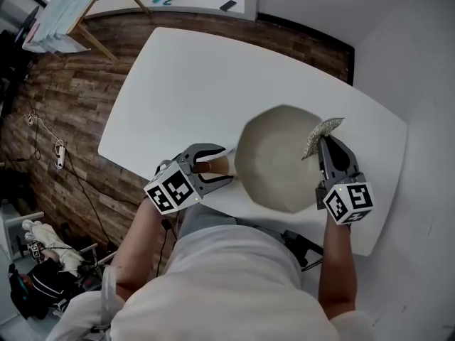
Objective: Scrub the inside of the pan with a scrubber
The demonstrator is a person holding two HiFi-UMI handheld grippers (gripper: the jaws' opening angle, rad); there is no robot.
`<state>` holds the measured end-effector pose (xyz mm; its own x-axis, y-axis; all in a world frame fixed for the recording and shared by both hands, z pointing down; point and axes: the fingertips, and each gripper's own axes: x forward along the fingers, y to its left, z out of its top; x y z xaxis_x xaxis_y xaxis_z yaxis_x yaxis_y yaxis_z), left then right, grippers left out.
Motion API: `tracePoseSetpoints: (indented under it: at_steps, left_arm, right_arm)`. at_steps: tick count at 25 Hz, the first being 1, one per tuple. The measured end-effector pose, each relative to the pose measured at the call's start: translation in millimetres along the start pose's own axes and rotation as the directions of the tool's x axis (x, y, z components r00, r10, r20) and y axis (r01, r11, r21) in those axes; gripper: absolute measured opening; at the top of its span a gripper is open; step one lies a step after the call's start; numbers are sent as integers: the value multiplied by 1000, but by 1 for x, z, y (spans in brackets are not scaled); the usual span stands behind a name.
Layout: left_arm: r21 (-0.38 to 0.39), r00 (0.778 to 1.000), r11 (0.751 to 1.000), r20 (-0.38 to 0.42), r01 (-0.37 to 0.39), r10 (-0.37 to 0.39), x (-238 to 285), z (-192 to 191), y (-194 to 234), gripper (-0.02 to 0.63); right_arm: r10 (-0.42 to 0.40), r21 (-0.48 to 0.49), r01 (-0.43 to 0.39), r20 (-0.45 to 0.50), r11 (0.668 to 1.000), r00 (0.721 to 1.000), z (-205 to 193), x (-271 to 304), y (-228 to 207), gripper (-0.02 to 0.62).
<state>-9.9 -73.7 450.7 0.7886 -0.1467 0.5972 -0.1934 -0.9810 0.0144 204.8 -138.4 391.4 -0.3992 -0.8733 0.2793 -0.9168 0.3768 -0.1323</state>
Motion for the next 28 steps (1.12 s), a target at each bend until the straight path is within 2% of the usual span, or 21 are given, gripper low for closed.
tracePoseSetpoints:
  at_steps: [2, 5, 11, 19, 23, 28]
  left_arm:
    - [47, 997, 999, -74, 7, -4, 5, -11, -3, 288]
    - [122, 979, 992, -204, 18, 7, 14, -29, -6, 302]
    - [130, 923, 991, -384, 44, 9, 28, -57, -4, 305]
    - [121, 896, 991, -444, 63, -3, 36, -65, -5, 304]
    - [146, 870, 986, -493, 79, 3, 42, -74, -4, 300]
    - [150, 875, 986, -483, 69, 12, 43, -73, -2, 281]
  right_arm:
    - [9, 1, -9, -13, 1000, 1000, -4, 2, 3, 32]
    - [25, -2, -25, -29, 1000, 999, -12, 5, 8, 32]
    - [50, -12, -51, -67, 999, 997, -24, 11, 17, 32]
    - [94, -30, -98, -121, 995, 988, -36, 19, 29, 32]
    - [113, -49, -121, -148, 991, 983, -42, 27, 27, 32]
    - [144, -90, -164, -196, 982, 970, -49, 38, 32, 32]
